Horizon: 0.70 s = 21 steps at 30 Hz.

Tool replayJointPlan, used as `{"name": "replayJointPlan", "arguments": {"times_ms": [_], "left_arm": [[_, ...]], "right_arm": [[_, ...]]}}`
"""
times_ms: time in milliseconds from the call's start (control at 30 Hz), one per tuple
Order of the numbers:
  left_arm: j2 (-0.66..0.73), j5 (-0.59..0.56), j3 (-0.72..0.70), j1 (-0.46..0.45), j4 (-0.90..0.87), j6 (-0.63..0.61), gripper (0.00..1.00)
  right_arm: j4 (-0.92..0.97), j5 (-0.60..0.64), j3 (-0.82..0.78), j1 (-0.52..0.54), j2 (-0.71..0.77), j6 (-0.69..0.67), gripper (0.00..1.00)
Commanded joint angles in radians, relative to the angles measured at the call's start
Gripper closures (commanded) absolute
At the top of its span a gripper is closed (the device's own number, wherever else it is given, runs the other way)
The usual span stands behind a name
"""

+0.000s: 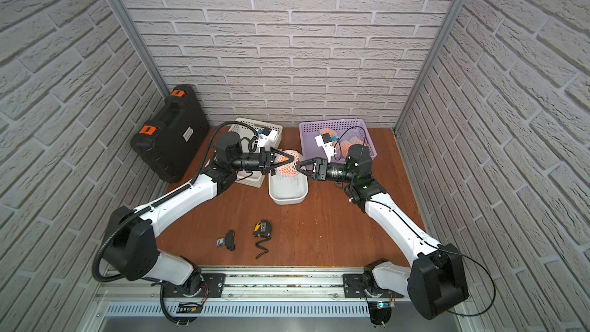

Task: Remove foam nets from oranges
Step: Remove the foam net from the orange.

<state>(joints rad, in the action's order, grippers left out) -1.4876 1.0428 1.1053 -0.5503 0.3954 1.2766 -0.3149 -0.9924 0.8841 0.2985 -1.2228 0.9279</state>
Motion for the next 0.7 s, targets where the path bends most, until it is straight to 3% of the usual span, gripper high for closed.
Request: {"name": "replayJointPlan", "arguments": {"times_ms": [0,233,367,667], "left_arm": [[-0.01,0.055,0.035,-0.056,0.047,-0.006,0.63],[-0.009,0.065,0.043,-0.064,0.059,0.008,0.65],[-0.021,0.076,0.037,-0.072,0.11,0.045,0.59],[-0.026,0.09,0.045,-0.074,0.088,0.03,0.43]], "right_arm": [[-0.074,-0.028,-0.005,0.042,0.009,-0.006,0.31],[-0.068,-0.016,0.001,0.044,0.006,-0.013,0.3],[-0.144,0.01,-0.018,0.042,0.023,0.022,0.31],[-0.148,0.035,-0.017,0.044,0.047,0.007,0.5]]}}
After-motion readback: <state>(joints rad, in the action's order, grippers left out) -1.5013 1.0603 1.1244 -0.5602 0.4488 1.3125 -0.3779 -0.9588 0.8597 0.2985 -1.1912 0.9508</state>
